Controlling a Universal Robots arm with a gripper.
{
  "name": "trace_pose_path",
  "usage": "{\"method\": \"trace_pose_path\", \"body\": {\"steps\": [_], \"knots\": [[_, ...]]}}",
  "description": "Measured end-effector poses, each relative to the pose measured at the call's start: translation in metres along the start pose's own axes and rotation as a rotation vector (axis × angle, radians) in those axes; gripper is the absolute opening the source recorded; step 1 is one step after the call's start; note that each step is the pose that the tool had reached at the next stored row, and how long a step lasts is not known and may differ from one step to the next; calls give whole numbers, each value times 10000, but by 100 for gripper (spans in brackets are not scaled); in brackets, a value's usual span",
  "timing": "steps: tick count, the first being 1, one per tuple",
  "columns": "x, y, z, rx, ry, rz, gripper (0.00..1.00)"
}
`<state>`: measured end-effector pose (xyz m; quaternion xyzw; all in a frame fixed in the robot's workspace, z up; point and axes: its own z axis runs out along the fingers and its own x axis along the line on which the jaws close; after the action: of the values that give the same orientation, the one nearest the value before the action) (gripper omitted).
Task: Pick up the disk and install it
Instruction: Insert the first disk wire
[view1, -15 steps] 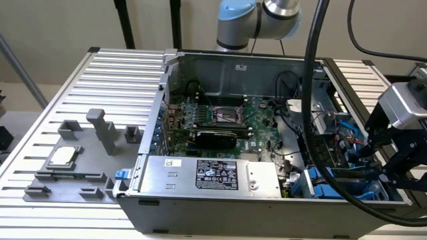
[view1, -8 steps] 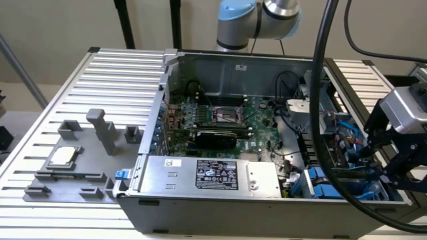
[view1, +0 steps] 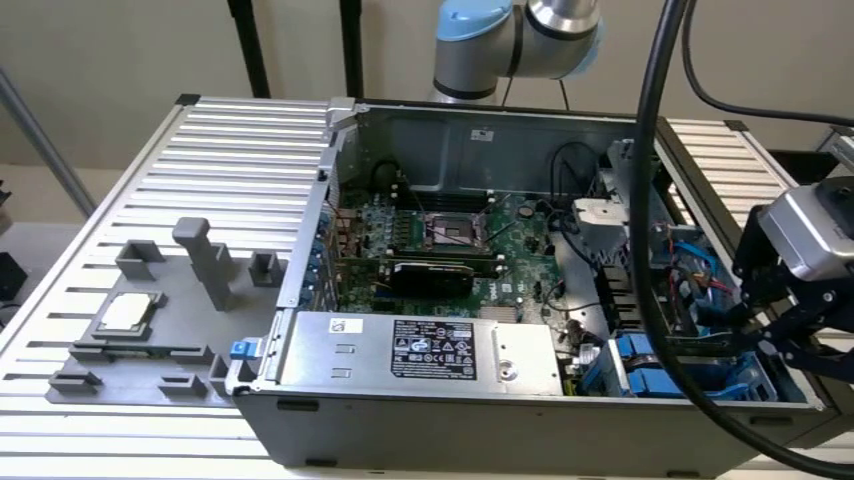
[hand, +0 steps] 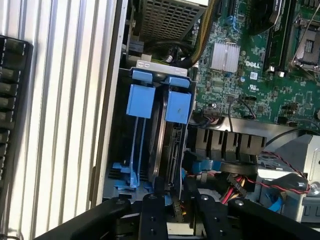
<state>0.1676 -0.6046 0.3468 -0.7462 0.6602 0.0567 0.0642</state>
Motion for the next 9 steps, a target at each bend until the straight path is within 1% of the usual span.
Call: {"method": "trace_pose_path", "body": {"steps": [3,4,6,9], "knots": [[2,0,13,124,-22,-150,0],[3,0,16,155,-28,-188,0],[4,0,20,196,-47,-250,0],[4,1,23,216,-80,-317,0]]}}
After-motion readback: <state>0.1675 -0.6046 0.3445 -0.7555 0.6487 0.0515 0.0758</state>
